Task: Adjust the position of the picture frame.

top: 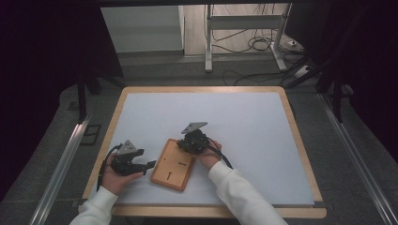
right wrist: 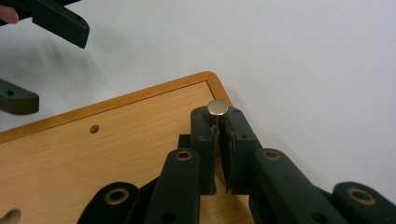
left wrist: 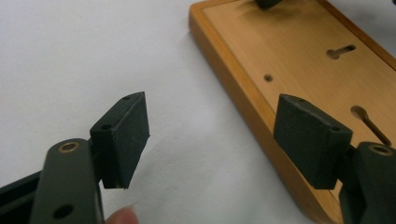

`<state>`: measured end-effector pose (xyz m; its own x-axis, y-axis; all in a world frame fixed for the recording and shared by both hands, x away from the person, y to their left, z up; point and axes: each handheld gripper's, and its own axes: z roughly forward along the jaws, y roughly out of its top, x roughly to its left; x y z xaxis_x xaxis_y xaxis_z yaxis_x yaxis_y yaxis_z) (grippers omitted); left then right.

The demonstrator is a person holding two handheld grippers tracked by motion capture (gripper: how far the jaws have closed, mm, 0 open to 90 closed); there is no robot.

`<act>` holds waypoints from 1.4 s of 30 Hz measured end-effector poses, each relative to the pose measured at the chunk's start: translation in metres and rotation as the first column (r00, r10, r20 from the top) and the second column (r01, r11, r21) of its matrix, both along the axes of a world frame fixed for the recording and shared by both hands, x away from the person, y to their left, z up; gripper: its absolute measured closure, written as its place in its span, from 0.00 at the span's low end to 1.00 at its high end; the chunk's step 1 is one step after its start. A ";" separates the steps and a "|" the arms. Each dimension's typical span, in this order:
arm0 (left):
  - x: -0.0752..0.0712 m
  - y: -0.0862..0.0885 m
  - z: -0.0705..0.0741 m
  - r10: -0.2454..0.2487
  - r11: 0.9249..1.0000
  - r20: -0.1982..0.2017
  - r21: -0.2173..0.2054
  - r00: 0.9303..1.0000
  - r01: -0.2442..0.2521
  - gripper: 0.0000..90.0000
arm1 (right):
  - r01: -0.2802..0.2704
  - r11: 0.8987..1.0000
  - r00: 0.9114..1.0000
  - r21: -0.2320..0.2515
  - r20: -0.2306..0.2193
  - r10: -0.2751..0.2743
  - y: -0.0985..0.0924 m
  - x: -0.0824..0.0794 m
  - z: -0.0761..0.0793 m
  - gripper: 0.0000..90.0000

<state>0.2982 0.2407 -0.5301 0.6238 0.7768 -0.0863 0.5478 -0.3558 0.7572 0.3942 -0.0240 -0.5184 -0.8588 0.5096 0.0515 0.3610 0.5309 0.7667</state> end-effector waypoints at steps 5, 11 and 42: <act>0.000 0.000 0.000 0.000 1.000 0.000 0.001 1.000 0.000 0.29 | 0.013 1.000 1.000 0.007 0.004 -0.013 -0.018 -0.002 0.006 0.94; 0.000 -0.003 0.000 -0.006 1.000 -0.004 0.008 1.000 0.006 0.29 | 0.038 0.999 0.999 0.005 0.014 -0.038 -0.048 -0.008 0.011 0.93; 0.000 -0.006 -0.001 -0.018 1.000 -0.007 0.015 1.000 0.018 0.29 | 0.175 0.984 0.984 0.007 0.015 -0.176 -0.091 0.000 0.006 0.84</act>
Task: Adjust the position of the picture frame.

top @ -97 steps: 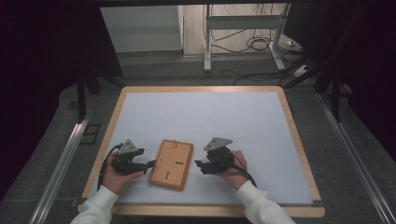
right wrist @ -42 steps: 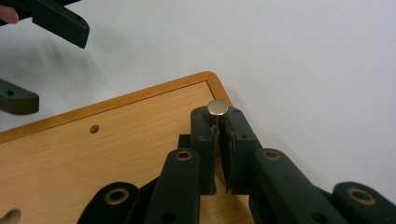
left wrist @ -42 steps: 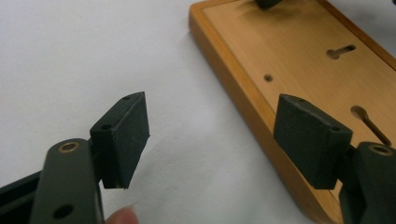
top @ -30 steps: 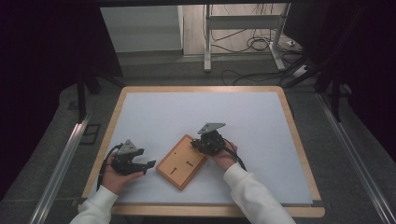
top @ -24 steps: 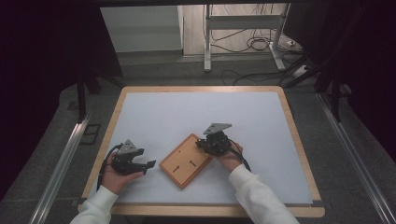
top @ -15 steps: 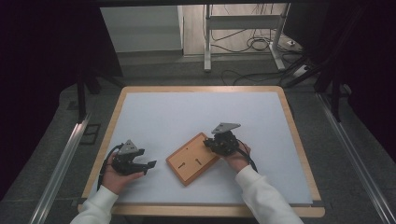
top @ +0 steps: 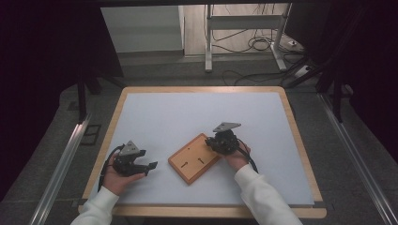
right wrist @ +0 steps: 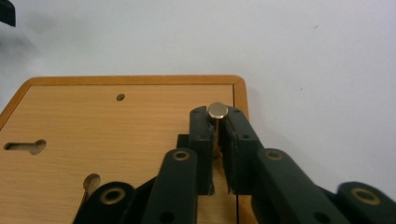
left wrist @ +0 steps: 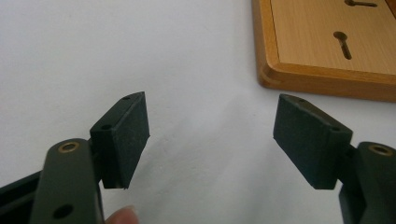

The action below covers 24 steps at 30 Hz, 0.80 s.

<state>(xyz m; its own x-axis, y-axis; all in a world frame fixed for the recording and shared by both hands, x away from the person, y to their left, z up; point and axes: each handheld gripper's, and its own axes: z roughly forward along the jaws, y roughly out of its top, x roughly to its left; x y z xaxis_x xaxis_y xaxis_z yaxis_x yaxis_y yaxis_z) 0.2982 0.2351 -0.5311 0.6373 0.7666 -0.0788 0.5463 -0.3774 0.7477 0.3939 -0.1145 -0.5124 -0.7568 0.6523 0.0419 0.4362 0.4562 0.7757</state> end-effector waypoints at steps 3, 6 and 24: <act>0.000 -0.001 0.000 -0.003 1.000 0.001 0.000 1.000 0.003 0.29 | 0.017 1.000 1.000 0.004 0.024 -0.017 -0.005 -0.005 0.010 0.67; -0.001 -0.003 0.001 -0.007 1.000 0.003 0.000 1.000 0.007 0.29 | 0.024 1.000 0.999 -0.003 0.033 -0.024 -0.011 -0.010 0.014 0.59; 0.003 -0.011 0.000 -0.017 1.000 0.003 0.007 1.000 0.017 0.30 | 0.081 0.997 0.997 0.015 0.017 -0.082 -0.104 -0.082 0.021 0.40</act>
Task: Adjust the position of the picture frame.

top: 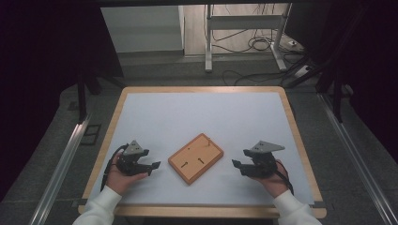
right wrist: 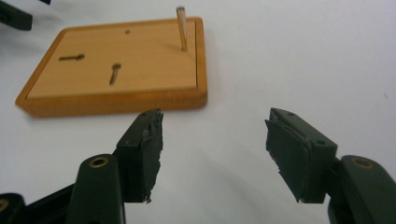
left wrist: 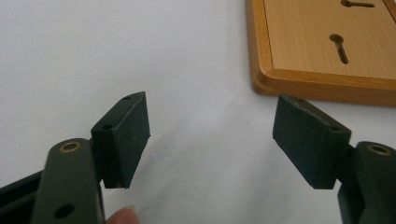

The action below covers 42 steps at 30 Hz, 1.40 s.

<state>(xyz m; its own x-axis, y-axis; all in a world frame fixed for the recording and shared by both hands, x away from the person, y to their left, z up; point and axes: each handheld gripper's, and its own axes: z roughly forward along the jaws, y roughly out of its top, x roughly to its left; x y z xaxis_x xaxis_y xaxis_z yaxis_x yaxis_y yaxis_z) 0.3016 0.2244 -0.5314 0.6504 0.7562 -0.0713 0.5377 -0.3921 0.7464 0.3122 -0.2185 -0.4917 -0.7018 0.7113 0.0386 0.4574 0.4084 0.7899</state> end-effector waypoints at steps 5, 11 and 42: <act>0.002 -0.001 0.000 -0.005 1.000 -0.005 0.000 1.000 0.005 0.34 | 0.024 1.000 1.000 0.000 -0.016 -0.024 -0.019 -0.014 -0.008 0.38; 0.006 -0.004 0.003 -0.046 0.999 -0.008 -0.008 0.999 0.045 0.76 | 0.028 1.000 0.999 -0.003 -0.028 -0.028 -0.022 -0.017 -0.013 0.37; 0.036 -0.035 -0.006 -0.162 0.986 -0.104 0.035 0.981 0.166 1.00 | 0.040 0.999 0.999 -0.027 -0.029 -0.041 -0.021 -0.019 -0.015 0.35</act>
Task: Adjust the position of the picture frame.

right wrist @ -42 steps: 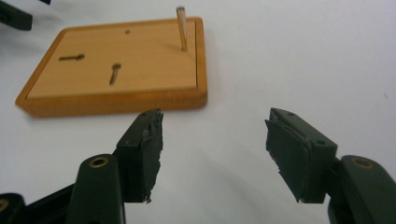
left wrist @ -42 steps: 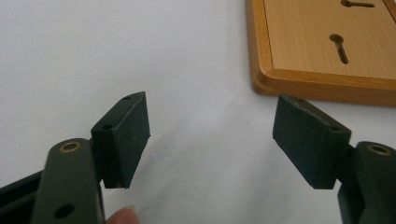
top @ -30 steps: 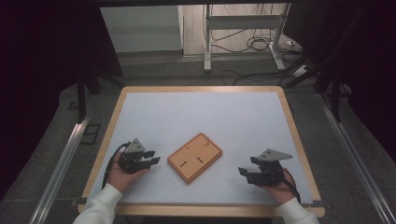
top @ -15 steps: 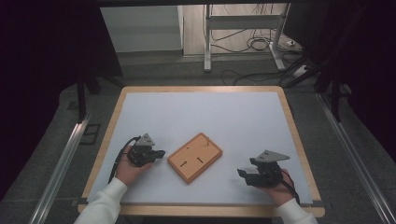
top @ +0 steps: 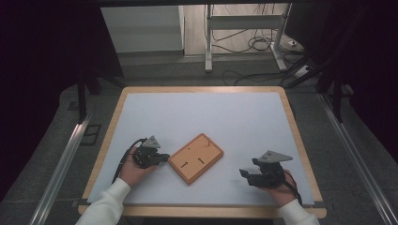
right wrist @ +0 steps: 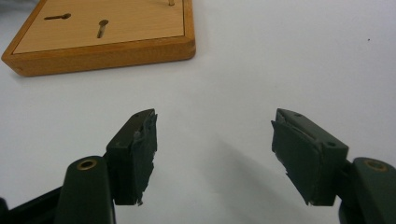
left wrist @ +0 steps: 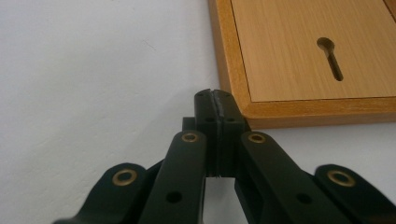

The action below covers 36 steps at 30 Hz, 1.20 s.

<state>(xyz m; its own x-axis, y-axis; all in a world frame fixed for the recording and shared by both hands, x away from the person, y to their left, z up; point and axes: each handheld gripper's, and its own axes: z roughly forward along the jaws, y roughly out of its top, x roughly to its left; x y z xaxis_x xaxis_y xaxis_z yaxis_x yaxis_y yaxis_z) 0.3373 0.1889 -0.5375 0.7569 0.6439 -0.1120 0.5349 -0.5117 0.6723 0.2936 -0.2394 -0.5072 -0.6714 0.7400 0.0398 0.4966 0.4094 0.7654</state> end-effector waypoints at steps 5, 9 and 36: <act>-0.002 0.000 0.001 -0.003 1.000 0.002 0.001 1.000 0.003 1.00 | 0.005 1.000 1.000 0.011 -0.008 -0.005 -0.002 0.002 -0.001 0.35; -0.003 0.000 0.002 -0.018 1.000 -0.012 -0.003 1.000 0.018 1.00 | 0.006 1.000 1.000 0.011 -0.010 -0.006 -0.002 0.002 -0.001 0.35; -0.022 -0.020 0.005 -0.108 0.994 -0.024 -0.028 0.994 0.107 1.00 | 0.008 1.000 1.000 0.004 -0.016 -0.008 -0.005 0.004 -0.003 0.35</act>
<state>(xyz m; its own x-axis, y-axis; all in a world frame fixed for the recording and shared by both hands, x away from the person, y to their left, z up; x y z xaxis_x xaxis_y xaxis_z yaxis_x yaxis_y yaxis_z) 0.3152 0.1689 -0.5327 0.8184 0.5553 -0.1477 0.4944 -0.5494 0.6736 0.2976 -0.2440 -0.5103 -0.6644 0.7454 0.0537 0.5125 0.4022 0.7587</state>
